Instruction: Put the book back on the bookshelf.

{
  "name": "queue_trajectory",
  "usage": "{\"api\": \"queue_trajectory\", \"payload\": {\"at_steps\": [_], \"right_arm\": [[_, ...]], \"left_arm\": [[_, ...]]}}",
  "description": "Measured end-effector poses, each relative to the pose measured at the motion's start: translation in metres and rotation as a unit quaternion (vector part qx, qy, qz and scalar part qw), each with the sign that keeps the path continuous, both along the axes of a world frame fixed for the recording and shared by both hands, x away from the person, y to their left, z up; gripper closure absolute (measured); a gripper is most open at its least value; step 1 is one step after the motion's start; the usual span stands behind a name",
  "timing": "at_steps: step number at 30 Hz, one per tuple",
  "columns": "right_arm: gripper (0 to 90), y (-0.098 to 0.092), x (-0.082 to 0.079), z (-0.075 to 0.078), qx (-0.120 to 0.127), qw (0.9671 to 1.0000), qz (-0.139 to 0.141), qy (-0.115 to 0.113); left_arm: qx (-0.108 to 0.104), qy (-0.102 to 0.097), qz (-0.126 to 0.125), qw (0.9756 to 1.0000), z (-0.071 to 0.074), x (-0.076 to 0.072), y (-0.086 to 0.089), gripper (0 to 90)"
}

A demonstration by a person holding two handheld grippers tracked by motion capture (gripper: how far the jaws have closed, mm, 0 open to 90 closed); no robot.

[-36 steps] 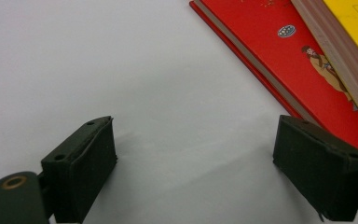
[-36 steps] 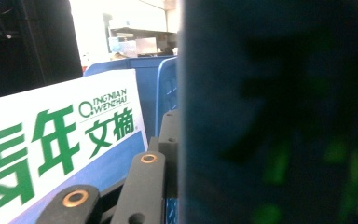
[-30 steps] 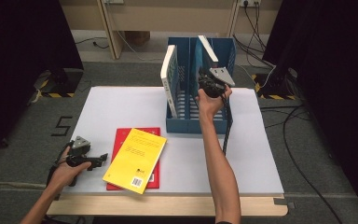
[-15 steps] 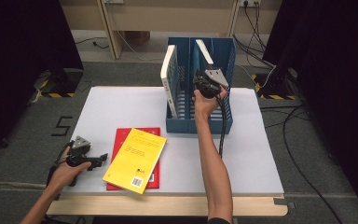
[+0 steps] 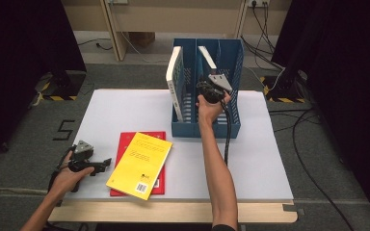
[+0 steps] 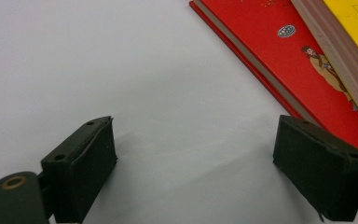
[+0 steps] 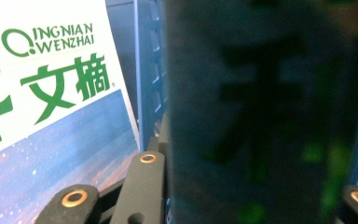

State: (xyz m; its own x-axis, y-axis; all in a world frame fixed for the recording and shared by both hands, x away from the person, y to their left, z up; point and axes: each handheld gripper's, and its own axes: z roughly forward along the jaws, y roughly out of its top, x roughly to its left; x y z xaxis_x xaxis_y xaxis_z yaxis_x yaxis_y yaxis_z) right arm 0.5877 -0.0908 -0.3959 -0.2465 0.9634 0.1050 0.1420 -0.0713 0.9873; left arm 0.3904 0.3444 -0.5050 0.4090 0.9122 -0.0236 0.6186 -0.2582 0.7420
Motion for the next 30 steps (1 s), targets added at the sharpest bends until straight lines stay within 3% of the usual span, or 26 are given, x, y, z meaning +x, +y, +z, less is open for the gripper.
{"api": "queue_trajectory", "payload": {"at_steps": [5,11,23,27,30], "right_arm": [[73.6,-0.001,-0.002,-0.005,0.002,0.9999,0.010,0.011],[73.5,-0.005,-0.007,-0.006,-0.025,0.9990,0.022,0.030],[69.6,-0.006,-0.018,-0.005,-0.028,0.9983,0.043,0.029],[69.4,-0.008,-0.023,-0.004,-0.048,0.9973,0.049,0.026],[68.8,-0.010,-0.025,-0.003,-0.047,0.9971,0.054,0.026]], "left_arm": [[0.000,0.000,0.000,1.0000,0.000,0.000,0.000,11.9],[0.001,0.000,0.000,1.0000,0.000,0.000,0.000,11.9],[0.000,-0.001,0.001,1.0000,0.000,0.000,0.000,11.9],[0.000,-0.001,0.000,1.0000,0.000,0.000,0.000,11.9],[0.000,-0.001,0.001,1.0000,0.000,0.000,0.000,11.9]]}}
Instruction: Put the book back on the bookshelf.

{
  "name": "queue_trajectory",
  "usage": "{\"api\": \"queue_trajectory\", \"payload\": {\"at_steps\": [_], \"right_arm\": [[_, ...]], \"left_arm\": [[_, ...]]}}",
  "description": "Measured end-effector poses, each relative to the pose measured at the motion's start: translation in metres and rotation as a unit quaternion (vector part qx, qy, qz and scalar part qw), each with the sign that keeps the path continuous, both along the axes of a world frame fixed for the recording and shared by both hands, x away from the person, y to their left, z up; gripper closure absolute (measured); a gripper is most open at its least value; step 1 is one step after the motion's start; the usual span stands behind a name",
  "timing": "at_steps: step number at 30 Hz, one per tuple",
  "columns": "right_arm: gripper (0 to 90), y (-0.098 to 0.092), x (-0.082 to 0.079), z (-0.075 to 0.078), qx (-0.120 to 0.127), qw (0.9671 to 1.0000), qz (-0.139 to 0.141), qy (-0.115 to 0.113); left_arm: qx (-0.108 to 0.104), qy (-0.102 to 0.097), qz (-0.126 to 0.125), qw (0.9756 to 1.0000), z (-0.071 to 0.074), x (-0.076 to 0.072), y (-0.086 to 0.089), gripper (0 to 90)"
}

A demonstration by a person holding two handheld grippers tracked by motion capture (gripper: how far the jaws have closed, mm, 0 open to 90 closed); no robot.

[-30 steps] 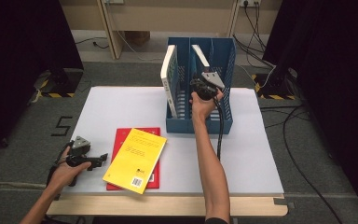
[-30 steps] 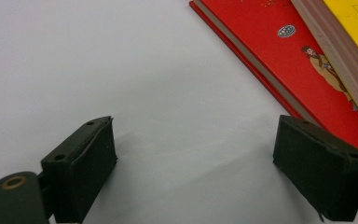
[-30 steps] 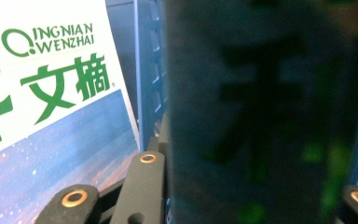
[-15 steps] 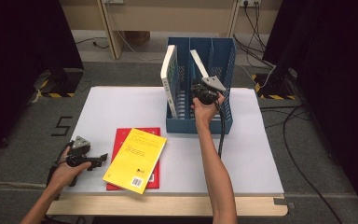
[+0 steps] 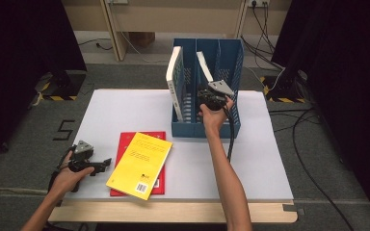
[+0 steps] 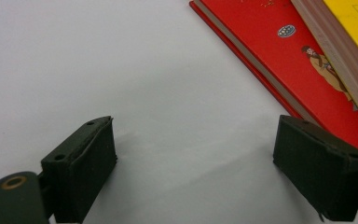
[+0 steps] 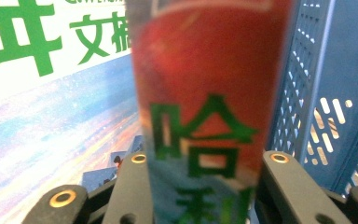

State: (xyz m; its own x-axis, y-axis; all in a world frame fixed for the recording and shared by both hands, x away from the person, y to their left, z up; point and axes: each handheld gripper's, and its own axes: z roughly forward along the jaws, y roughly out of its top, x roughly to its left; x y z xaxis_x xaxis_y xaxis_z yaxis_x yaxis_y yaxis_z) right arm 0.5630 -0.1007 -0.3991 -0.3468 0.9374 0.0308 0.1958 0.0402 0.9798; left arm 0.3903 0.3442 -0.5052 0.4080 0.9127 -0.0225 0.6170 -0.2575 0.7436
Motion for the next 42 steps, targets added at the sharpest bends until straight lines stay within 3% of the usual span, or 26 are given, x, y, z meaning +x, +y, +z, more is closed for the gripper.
{"api": "queue_trajectory", "payload": {"at_steps": [11,28,35,42], "right_arm": [[67.1,-0.005,-0.006,-0.005,-0.004,0.9999,0.011,0.007],[59.9,-0.012,-0.021,0.000,0.013,0.9993,0.033,0.013],[57.1,-0.017,-0.032,-0.007,0.012,0.9986,0.046,0.024],[56.0,-0.017,-0.048,-0.013,0.026,0.9970,0.068,0.028]], "left_arm": [[0.000,0.000,0.000,1.0000,0.000,0.000,0.000,11.9],[0.000,0.000,0.000,1.0000,0.000,0.000,0.000,11.9],[0.000,0.000,-0.001,1.0000,0.000,0.000,0.000,11.9],[0.001,0.000,-0.001,1.0000,0.000,0.000,0.000,11.9]]}}
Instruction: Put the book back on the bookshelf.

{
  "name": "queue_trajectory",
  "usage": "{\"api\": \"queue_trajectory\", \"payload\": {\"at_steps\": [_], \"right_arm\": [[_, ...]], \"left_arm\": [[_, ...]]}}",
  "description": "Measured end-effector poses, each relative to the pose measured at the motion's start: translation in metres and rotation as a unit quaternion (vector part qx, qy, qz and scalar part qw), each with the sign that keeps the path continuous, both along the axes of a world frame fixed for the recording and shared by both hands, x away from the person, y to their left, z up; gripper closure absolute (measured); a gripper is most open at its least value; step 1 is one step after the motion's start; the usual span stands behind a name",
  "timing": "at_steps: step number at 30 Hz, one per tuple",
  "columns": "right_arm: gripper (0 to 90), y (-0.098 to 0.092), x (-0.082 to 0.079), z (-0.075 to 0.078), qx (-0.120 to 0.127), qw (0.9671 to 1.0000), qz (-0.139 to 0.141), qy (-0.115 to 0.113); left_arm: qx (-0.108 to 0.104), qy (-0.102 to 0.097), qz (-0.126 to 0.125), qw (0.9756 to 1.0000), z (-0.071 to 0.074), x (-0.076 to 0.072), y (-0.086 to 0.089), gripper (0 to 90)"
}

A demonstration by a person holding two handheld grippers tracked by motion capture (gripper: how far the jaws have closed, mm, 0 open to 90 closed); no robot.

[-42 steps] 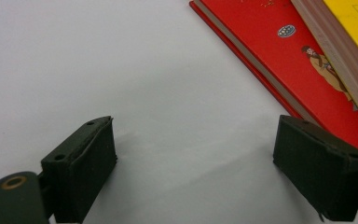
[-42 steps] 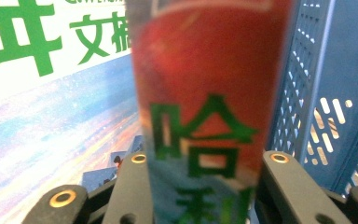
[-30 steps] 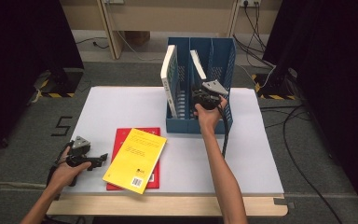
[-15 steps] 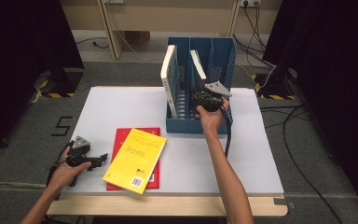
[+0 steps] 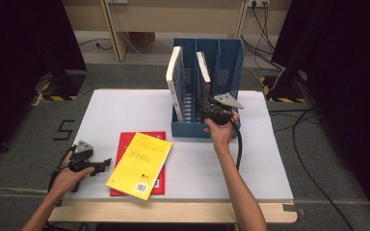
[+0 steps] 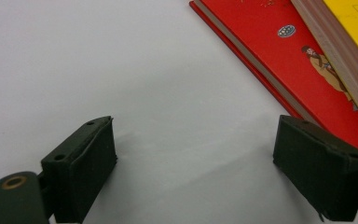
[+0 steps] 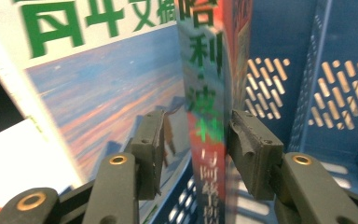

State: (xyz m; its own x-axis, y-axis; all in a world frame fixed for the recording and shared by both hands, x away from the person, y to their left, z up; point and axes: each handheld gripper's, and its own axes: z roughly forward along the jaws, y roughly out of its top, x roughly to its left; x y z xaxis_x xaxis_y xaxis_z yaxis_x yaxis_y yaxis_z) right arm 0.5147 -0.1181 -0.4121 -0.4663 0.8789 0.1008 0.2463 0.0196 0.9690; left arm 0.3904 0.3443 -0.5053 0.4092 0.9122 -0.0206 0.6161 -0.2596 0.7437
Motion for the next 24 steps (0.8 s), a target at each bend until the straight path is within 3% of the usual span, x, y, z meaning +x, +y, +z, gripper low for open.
{"api": "queue_trajectory", "payload": {"at_steps": [9,12,14,21,24], "right_arm": [[54.7,0.019,-0.001,-0.002,-0.007,0.9996,0.026,0.001],[54.5,0.023,0.001,-0.003,0.002,0.9995,0.032,0.005],[54.3,0.023,0.001,-0.002,-0.007,0.9995,0.029,0.004],[53.2,0.015,0.000,-0.004,0.016,0.9991,0.036,0.017],[52.4,0.011,-0.003,-0.002,0.011,0.9993,0.035,0.012]], "left_arm": [[-0.001,-0.001,0.001,1.0000,0.000,0.000,0.000,11.9],[-0.001,0.000,0.000,1.0000,0.000,0.000,0.000,11.9],[0.000,0.000,0.000,1.0000,0.000,0.000,0.000,11.9],[-0.002,-0.001,0.001,1.0000,0.000,0.000,0.000,11.9],[-0.001,0.000,0.000,1.0000,0.000,0.000,0.000,11.9]]}}
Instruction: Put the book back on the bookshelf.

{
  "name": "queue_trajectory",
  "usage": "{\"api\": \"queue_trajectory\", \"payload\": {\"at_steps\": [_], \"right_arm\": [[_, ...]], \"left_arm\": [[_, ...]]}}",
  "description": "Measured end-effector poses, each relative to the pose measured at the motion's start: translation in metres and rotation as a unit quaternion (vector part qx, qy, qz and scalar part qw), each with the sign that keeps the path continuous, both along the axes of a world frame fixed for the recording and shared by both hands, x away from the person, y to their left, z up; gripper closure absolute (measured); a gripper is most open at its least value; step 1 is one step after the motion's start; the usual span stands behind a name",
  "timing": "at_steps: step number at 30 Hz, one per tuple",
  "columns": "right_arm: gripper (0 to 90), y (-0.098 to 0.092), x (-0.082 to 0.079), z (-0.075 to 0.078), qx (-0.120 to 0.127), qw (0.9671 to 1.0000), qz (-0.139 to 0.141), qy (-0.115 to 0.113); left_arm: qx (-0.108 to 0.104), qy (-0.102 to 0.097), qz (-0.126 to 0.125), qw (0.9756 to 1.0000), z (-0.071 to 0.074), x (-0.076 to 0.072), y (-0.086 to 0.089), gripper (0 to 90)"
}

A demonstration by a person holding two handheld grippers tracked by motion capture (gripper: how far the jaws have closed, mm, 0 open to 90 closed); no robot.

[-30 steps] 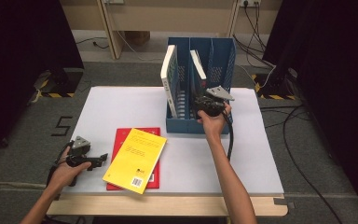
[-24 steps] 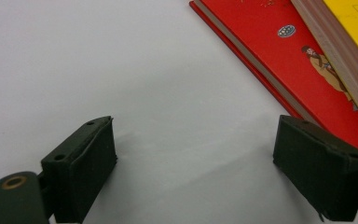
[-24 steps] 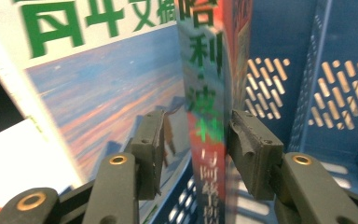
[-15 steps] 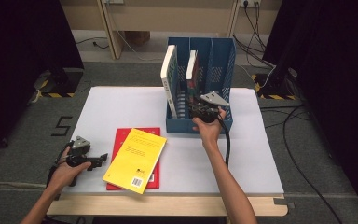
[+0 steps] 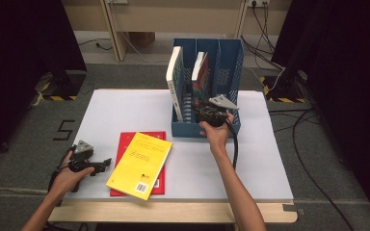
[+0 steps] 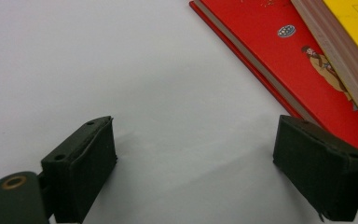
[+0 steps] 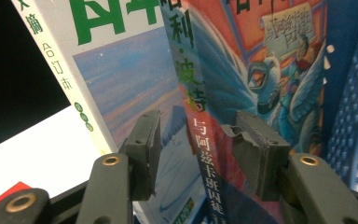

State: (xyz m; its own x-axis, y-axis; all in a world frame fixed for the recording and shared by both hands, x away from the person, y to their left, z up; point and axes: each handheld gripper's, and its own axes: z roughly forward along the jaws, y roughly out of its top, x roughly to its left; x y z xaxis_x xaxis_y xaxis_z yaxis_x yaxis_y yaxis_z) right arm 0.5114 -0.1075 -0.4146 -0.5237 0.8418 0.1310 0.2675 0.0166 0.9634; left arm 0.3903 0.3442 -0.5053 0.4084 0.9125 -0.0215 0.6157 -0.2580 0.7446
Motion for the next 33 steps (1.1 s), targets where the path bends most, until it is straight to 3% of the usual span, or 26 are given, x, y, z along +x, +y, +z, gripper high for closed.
{"api": "queue_trajectory", "payload": {"at_steps": [7,15,25,33], "right_arm": [[47.7,-0.014,-0.014,0.008,0.015,0.9999,0.002,0.002],[46.3,-0.024,-0.030,0.016,0.008,0.9999,0.008,-0.007],[44.9,-0.031,-0.045,0.015,-0.008,0.9999,0.008,-0.006],[43.5,-0.027,-0.059,0.009,-0.010,0.9997,0.023,0.001]], "left_arm": [[0.000,0.000,-0.001,1.0000,0.000,0.000,0.000,11.9],[0.000,0.001,-0.001,1.0000,0.000,0.000,0.000,11.9],[0.000,0.001,-0.001,1.0000,0.000,0.000,0.000,11.9],[0.000,0.001,-0.001,1.0000,0.000,0.000,0.000,11.9]]}}
